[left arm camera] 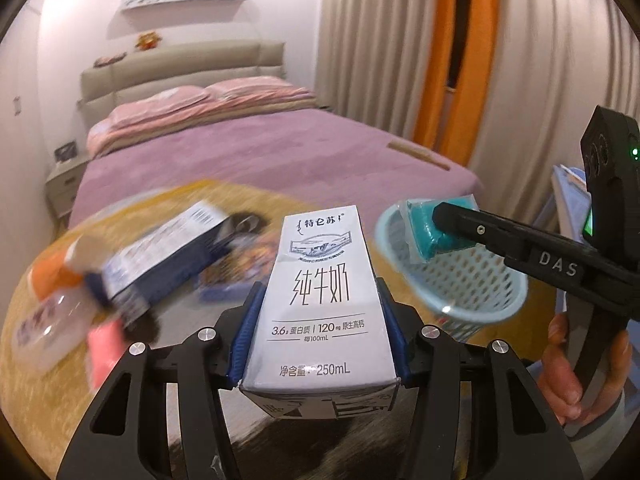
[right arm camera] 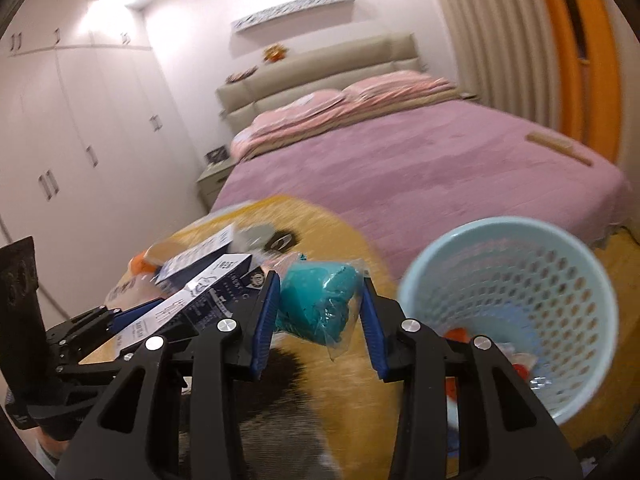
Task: Collect trash
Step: 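Drop the milk carton and teal packet into the blue basket with both tools, then grasp the clear milk bottle with the left tool while the right tool grasps the card box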
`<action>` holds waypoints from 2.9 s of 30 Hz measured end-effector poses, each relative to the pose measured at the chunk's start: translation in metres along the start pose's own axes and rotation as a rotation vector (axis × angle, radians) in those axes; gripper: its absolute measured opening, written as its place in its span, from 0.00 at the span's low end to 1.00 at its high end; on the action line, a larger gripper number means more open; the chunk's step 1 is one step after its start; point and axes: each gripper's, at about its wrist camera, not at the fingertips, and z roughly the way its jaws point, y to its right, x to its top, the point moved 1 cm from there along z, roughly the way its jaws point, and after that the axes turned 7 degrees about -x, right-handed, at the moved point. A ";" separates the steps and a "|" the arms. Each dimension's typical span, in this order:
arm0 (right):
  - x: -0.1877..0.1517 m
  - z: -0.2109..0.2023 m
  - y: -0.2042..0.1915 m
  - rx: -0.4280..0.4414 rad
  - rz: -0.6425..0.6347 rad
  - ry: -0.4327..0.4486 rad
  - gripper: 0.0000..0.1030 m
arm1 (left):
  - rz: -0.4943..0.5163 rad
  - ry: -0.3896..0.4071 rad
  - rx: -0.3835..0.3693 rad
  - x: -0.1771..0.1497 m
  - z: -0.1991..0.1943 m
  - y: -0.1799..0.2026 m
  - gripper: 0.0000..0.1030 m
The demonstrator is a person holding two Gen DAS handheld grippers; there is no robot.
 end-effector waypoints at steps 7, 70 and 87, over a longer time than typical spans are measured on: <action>0.005 -0.014 0.066 -0.172 0.125 0.043 0.35 | 0.050 0.014 -0.100 0.030 0.034 0.049 0.50; -0.045 0.065 -0.102 -0.001 -0.128 -0.100 0.73 | -0.397 0.043 0.411 -0.017 -0.081 -0.251 0.70; -0.049 0.070 -0.107 -0.012 -0.164 -0.128 0.73 | -0.261 -0.251 0.175 -0.054 -0.065 -0.227 0.68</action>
